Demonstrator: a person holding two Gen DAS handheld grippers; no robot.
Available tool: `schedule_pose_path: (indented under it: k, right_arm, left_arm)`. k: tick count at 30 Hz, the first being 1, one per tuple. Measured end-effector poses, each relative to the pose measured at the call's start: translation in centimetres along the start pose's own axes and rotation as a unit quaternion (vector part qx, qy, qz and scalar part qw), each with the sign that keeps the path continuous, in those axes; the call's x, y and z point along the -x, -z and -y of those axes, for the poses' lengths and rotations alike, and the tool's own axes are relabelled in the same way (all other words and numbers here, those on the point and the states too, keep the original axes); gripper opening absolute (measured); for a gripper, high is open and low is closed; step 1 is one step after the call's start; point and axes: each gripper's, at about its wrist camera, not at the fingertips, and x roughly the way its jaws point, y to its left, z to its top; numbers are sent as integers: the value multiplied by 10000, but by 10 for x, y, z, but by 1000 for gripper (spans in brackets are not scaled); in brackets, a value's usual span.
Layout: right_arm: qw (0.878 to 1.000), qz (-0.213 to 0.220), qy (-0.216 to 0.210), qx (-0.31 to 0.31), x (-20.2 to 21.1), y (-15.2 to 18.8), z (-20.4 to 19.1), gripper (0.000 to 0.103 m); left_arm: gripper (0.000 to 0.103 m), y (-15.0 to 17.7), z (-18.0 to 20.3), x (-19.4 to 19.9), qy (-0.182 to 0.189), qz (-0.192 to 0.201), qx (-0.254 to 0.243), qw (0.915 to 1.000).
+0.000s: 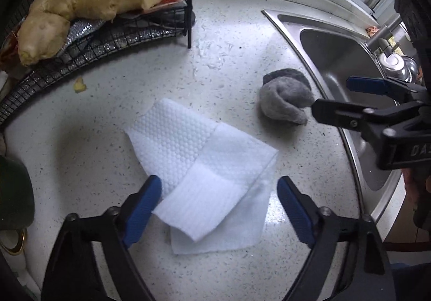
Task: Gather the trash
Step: 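Grasp the white paper towel with the left tool while the right tool grasps the grey cloth, then carry the paper towel and grey cloth down over the red bucket with both tools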
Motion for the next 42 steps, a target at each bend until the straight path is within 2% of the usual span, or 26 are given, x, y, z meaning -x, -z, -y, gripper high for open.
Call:
schedule_pose_path:
  k: [5, 9, 12, 16, 18, 20, 21, 22, 24, 26, 28, 30, 33, 42]
  right_arm:
    - [9999, -34, -97, 70, -11, -4, -5, 102]
    - [9998, -37, -164, 147, -15, -11, -7, 102]
    - [9995, -111, -219, 209, -22, -16, -8, 102]
    - [9991, -175, -310, 234, -33, -19, -12, 102]
    - [9987, -175, -332, 349, -37, -21, -16, 102]
    - [9986, -181, -332, 381, -40, -22, -17, 96]
    - [9984, -205, -359, 375, -41, -22, -17, 87]
    - [9983, -238, -340, 401, -43, -23, -18, 83]
    - [9982, -209, -289, 489, -43, -23, -20, 78]
    - [9979, -167, -303, 551, -42, -23, -23, 68]
    - [9980, -108, -317, 545, -40, -23, -23, 46]
    - [9980, -68, -331, 543, -41, -24, -24, 43]
    - [9974, -41, -468, 541, -40, -22, -22, 39]
    - [9973, -1, -566, 466, -15, -3, -5, 37]
  left_arm:
    - [79, 1, -1, -1, -162, 127, 127, 9997]
    - [75, 4, 3, -7, -123, 52, 37, 9999]
    - [71, 5, 5, -6, -227, 78, -60, 9997]
    - [67, 5, 2, -5, -299, 111, 92, 9994]
    - [60, 8, 1, -3, -441, 120, 79, 9989]
    - [56, 10, 2, -2, -593, 136, 102, 9981]
    - [55, 9, 5, -3, -624, 131, 116, 9979]
    - [53, 10, 7, -4, -651, 128, 105, 9977]
    - [40, 10, 10, -3, -657, 116, 39, 9978]
    - [29, 10, 11, -3, -603, 111, 101, 9981]
    - [22, 12, 12, -2, -557, 135, 185, 9982]
    - [14, 11, 14, -3, -508, 146, 271, 9982]
    - [11, 14, 13, -3, -438, 108, 474, 9979]
    - [10, 20, 21, 2, -491, -17, 727, 9961]
